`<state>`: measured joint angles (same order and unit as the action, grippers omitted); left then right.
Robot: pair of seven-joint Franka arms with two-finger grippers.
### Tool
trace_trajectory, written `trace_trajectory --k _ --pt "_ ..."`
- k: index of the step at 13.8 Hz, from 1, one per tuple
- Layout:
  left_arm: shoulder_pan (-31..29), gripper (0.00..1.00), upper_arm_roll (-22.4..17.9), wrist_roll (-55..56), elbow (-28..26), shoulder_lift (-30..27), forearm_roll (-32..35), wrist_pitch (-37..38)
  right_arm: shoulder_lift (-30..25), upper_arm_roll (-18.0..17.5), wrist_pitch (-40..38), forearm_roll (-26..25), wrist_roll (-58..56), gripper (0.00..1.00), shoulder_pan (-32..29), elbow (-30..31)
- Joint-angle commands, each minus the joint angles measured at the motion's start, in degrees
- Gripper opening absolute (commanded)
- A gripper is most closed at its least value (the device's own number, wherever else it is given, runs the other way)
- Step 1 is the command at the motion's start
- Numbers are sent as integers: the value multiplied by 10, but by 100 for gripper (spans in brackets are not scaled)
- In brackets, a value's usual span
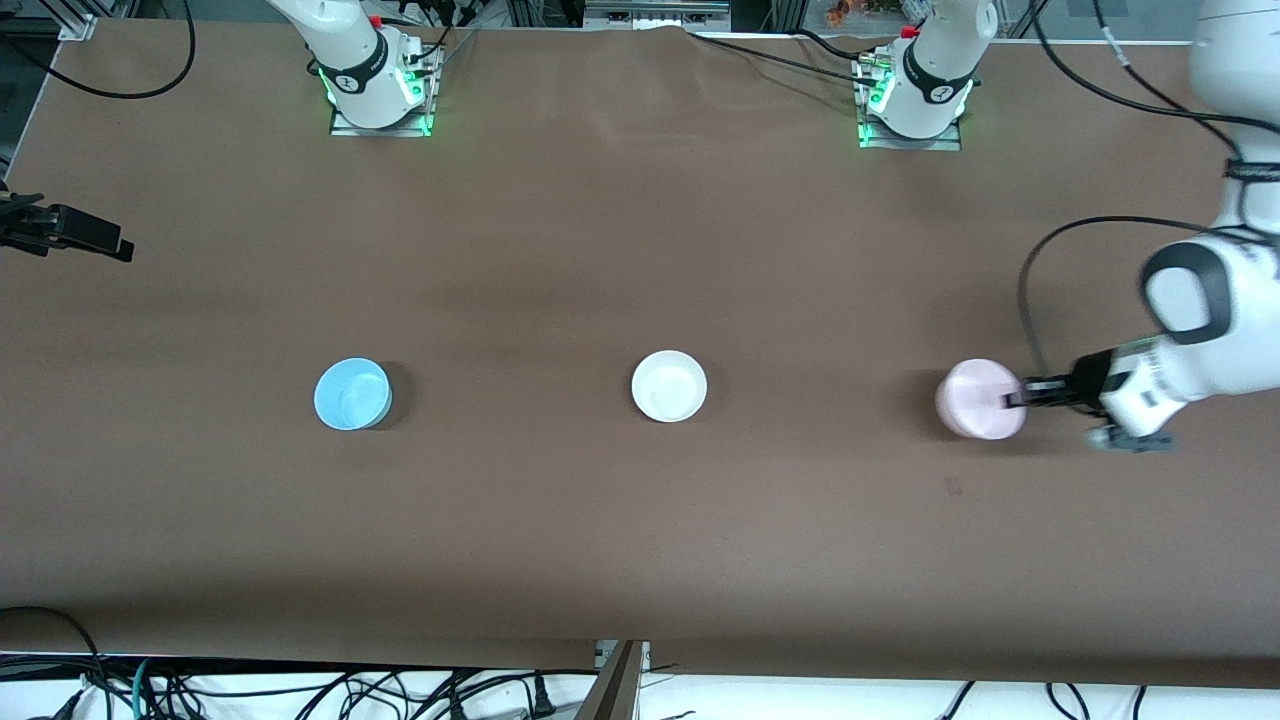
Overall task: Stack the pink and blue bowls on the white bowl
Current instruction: 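Grasp the pink bowl rim with the left gripper and lift, then carry the pink bowl over the white bowl with the left gripper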
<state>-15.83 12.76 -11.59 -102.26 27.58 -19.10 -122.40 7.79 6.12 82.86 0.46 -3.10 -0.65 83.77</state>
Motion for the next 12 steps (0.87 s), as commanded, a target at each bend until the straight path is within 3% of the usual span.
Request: trace_trajectory --k 1,3,6,8,12 --pt "91 0 1 143 44 13 40 9 6 -2 -6 -3 -2 99 -3 -16" --pt "172 0 1 241 54 24 41 6 6 -2 -6 -2 -2 99 -3 -17" --pt "263 0 -1 363 123 76 53 -2 6 -2 -6 -3 -2 99 -3 -17" --pt "302 0 0 417 149 100 86 -13 6 -2 -6 -2 -2 99 -3 -16" --pt "352 0 1 450 148 110 93 -62 6 -2 -6 -2 -3 99 -3 -16"
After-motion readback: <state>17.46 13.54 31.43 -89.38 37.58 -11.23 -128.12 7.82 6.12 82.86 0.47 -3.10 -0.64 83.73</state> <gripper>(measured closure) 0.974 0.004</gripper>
